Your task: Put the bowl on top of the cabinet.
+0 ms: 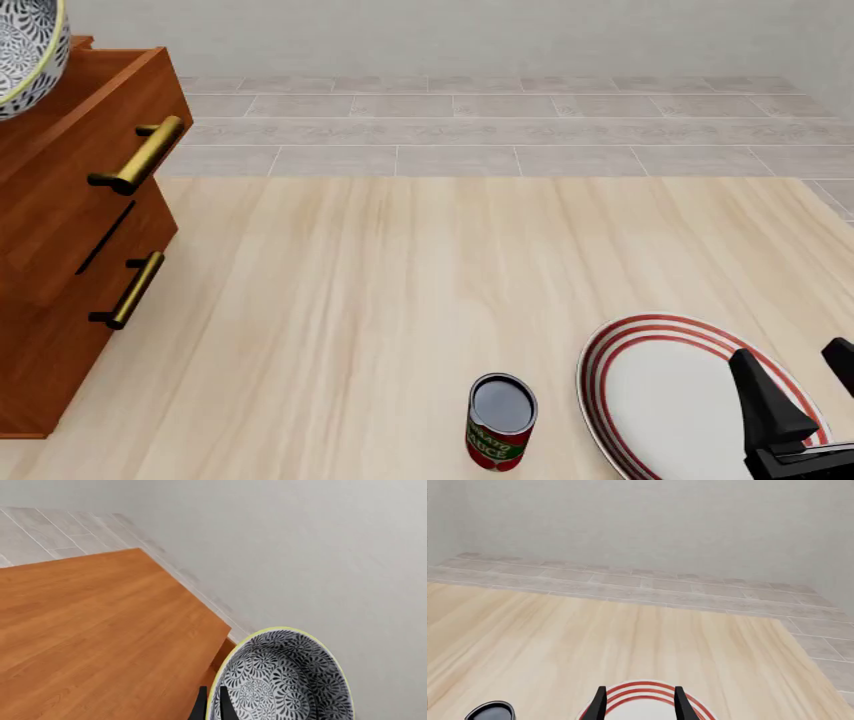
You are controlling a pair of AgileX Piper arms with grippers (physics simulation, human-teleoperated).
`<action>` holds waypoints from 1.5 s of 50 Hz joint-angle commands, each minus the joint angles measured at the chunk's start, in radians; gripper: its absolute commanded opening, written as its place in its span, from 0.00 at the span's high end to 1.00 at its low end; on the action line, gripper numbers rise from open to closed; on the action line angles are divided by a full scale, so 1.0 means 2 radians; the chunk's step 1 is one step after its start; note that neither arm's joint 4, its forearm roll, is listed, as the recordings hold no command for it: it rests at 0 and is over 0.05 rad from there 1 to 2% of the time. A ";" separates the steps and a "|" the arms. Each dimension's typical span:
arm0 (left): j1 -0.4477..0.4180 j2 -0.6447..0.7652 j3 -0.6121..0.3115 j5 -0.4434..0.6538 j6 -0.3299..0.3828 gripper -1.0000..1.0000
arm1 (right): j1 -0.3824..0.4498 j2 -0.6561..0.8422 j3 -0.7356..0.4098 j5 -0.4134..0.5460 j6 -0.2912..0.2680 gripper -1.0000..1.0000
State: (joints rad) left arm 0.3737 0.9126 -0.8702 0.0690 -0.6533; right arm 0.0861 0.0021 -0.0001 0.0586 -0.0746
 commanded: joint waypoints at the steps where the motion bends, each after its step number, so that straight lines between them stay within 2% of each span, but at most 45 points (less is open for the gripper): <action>1: 0.026 0.012 -0.002 -0.010 -0.014 1.00 | 0.003 0.002 0.000 -0.002 -0.001 0.00; 15: 0.050 0.023 -0.004 -0.011 -0.031 1.00 | 0.005 0.004 0.000 -0.004 -0.001 0.00; 45: 0.093 0.066 -0.003 -0.032 -0.039 1.00 | 0.009 0.011 0.000 -0.006 -0.001 0.00; 75: 0.103 0.104 -0.025 -0.039 -0.040 1.00 | 0.011 0.009 0.000 -0.003 -0.007 0.00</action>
State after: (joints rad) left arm 0.5658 1.0845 -0.9114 -0.0038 -0.7395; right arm 0.1060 0.0199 -0.0004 0.0507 -0.0855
